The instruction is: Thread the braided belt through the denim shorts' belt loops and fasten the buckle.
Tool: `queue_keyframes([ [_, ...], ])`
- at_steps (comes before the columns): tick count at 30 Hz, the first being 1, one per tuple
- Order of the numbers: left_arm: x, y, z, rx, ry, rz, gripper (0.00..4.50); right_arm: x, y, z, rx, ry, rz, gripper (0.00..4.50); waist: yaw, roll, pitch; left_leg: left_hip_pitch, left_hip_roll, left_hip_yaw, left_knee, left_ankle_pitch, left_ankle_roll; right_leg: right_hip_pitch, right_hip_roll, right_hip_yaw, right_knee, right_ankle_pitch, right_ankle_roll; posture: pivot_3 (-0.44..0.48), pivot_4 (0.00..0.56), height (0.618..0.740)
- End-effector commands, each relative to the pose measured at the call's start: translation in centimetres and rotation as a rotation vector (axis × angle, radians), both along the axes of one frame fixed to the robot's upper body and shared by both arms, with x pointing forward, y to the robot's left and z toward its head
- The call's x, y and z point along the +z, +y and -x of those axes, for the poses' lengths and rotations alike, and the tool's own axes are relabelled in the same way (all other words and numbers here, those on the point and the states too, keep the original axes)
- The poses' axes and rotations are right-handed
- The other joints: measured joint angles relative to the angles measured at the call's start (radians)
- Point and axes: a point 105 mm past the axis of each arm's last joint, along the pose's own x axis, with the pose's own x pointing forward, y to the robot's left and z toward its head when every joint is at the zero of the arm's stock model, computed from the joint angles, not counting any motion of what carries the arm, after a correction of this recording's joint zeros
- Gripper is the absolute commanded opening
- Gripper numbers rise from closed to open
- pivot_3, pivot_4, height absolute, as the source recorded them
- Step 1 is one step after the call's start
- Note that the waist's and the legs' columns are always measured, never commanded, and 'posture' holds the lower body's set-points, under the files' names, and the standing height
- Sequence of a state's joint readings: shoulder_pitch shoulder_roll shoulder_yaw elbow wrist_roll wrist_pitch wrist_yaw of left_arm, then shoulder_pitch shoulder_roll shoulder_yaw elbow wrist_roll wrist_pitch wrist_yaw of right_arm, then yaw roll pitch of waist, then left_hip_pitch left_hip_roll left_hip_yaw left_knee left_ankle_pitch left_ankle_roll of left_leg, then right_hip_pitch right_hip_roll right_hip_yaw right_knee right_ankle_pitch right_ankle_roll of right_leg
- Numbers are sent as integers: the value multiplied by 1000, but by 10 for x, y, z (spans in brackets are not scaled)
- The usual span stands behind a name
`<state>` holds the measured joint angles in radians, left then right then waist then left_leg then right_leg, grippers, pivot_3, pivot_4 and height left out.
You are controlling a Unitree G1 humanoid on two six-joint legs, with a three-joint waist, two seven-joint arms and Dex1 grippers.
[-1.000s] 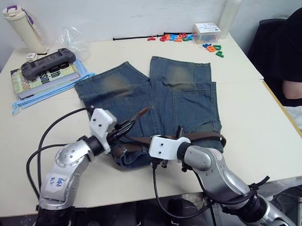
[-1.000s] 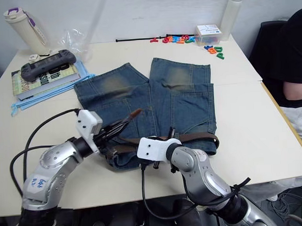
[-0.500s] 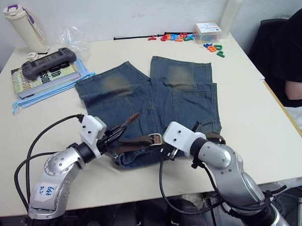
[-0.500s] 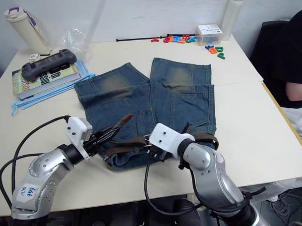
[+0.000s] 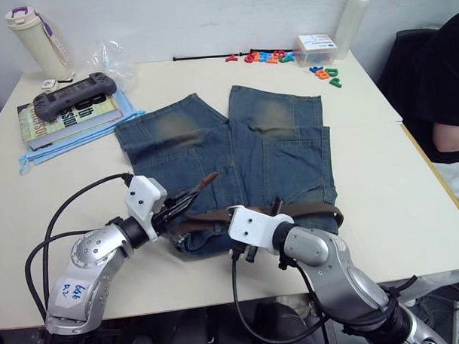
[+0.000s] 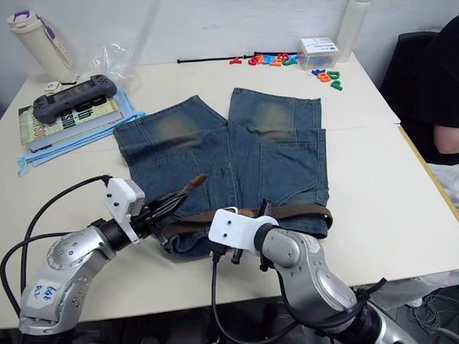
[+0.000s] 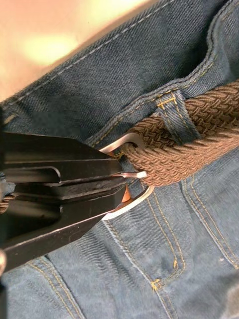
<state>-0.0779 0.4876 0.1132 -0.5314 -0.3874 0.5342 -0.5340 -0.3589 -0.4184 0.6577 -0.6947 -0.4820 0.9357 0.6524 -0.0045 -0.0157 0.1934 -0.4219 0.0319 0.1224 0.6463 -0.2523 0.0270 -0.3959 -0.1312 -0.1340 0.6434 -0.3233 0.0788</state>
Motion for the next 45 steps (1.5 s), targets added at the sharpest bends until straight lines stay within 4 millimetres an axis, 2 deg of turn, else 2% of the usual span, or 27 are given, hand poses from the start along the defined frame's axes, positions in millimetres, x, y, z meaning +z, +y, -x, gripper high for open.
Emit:
queue_keyframes([
  [1,14,-6,1,-22,-68,5,0,1,5,-5,5,-22,7,39,0,0,0,0,0,0,0,0,0,0,0,0,0,0,0,0,150,716],
  [6,16,-8,-1,-22,-74,6,0,0,3,-9,-6,-18,19,39,0,0,0,0,0,0,0,0,0,0,0,0,0,0,0,0,150,716],
  [16,23,-17,-3,-54,-121,-8,0,-30,9,6,55,176,116,39,-1,0,0,0,0,0,0,0,0,0,0,0,0,0,0,0,150,716],
  [25,29,-29,-5,-108,-187,-20,0,-21,9,-8,-11,312,109,39,-2,-1,-1,1,0,0,0,-1,3,1,0,0,0,0,0,0,150,716],
  [31,44,-40,-17,-126,-180,61,0,-33,6,5,17,431,170,39,-1,-1,-1,1,0,-1,0,-3,6,1,0,0,0,0,0,0,150,716],
  [35,52,-53,-24,-224,-108,86,0,-45,-2,13,24,470,246,39,1,-2,-1,1,0,-1,1,-3,6,2,0,-1,-1,0,0,0,150,716],
  [41,47,-65,-24,-486,55,-41,0,-52,-6,16,25,486,284,39,4,-3,-2,1,-1,-1,1,-1,3,3,0,-2,-3,0,0,0,150,716],
  [45,51,-70,-33,-621,47,-157,0,-54,-6,16,23,489,289,39,4,-5,-4,1,-1,-1,1,-1,3,4,0,-3,-5,0,1,0,150,716],
])
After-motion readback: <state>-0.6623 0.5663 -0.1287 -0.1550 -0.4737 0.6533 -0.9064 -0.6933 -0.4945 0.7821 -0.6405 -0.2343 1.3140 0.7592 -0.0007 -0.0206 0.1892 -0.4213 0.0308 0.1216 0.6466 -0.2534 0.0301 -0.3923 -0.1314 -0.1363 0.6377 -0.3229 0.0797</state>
